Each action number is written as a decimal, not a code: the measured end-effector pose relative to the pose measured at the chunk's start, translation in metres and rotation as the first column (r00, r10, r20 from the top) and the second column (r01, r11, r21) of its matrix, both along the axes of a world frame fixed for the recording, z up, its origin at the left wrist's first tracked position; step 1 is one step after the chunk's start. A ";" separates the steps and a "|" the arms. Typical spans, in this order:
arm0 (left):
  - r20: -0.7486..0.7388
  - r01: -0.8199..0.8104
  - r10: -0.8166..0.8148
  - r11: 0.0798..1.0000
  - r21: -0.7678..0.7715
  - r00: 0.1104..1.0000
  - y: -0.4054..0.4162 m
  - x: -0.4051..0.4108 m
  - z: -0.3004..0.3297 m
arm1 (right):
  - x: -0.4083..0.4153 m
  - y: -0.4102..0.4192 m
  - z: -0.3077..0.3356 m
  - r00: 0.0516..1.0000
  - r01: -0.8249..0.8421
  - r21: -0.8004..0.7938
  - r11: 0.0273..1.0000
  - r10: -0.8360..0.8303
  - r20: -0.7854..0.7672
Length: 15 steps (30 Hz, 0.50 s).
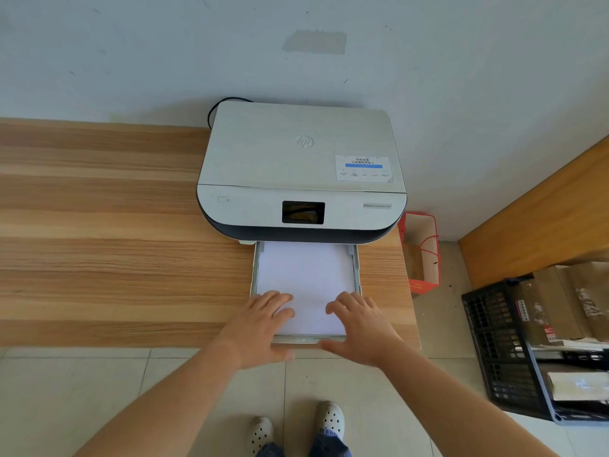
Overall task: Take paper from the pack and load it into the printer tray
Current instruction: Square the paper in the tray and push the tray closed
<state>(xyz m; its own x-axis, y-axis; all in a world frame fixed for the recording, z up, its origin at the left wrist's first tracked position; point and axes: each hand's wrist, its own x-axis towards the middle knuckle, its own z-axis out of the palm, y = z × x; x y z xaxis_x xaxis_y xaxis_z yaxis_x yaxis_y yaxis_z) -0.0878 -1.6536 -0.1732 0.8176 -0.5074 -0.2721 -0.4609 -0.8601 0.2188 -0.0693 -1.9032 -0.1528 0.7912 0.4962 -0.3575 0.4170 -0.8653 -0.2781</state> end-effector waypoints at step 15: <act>0.133 -0.148 0.135 0.985 0.088 0.982 0.002 -0.004 -0.005 | 0.003 0.007 -0.012 0.979 -0.038 -0.100 0.994 0.057 0.197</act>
<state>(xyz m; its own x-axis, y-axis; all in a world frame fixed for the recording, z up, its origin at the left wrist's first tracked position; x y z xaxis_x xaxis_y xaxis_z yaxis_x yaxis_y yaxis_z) -0.0918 -1.6519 -0.1783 0.9103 -0.3601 -0.2043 -0.3514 -0.9329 0.0788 -0.0664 -1.8959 -0.1653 0.8277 0.5059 -0.2428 0.4967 -0.8619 -0.1025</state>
